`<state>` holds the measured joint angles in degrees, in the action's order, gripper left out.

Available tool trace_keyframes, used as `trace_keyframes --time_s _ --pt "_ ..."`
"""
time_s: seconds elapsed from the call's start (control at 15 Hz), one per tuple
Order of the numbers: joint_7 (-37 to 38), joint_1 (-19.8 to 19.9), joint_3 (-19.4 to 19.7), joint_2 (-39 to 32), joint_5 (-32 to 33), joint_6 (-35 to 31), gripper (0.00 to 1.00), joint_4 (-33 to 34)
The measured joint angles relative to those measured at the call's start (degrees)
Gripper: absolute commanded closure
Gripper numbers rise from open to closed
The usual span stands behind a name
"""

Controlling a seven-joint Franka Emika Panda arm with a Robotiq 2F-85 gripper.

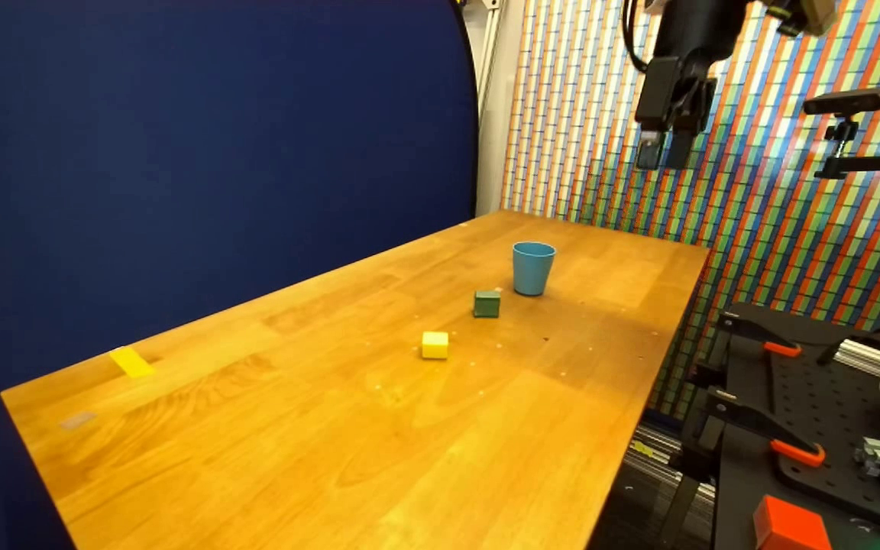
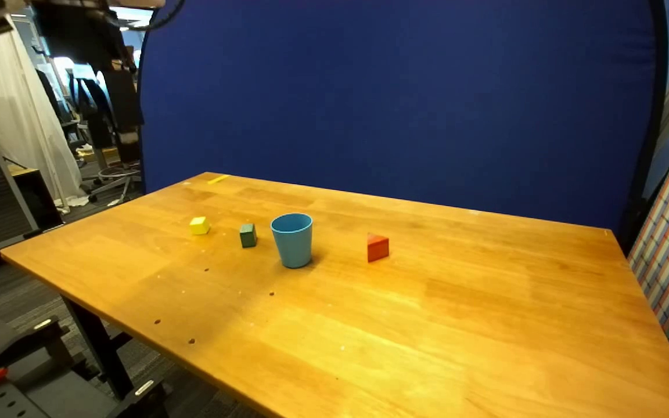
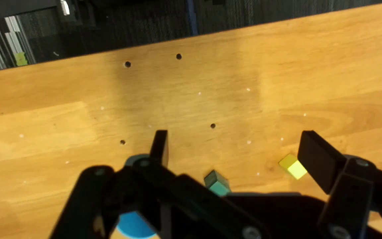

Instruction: Put the yellow block in the cup

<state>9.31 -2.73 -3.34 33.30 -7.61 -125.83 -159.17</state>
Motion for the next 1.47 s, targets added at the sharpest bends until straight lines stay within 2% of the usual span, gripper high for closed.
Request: trace_keyframes --time_s 0.4,0.73,0.93,1.2,1.47 --pt "-7.6 -6.9 -0.5 -22.3 -4.8 -11.0 0.0 4.7" --pt "-9.3 -8.2 -4.5 -40.5 -4.5 -22.7 0.0 13.3" --pt "-9.3 -8.6 -6.1 -51.8 -1.7 -28.9 0.0 20.6" --pt "-8.8 -9.9 -5.1 -65.5 4.4 -32.1 0.0 32.4" --pt "-8.3 -11.7 -3.3 -70.9 7.9 -31.3 0.0 39.4"
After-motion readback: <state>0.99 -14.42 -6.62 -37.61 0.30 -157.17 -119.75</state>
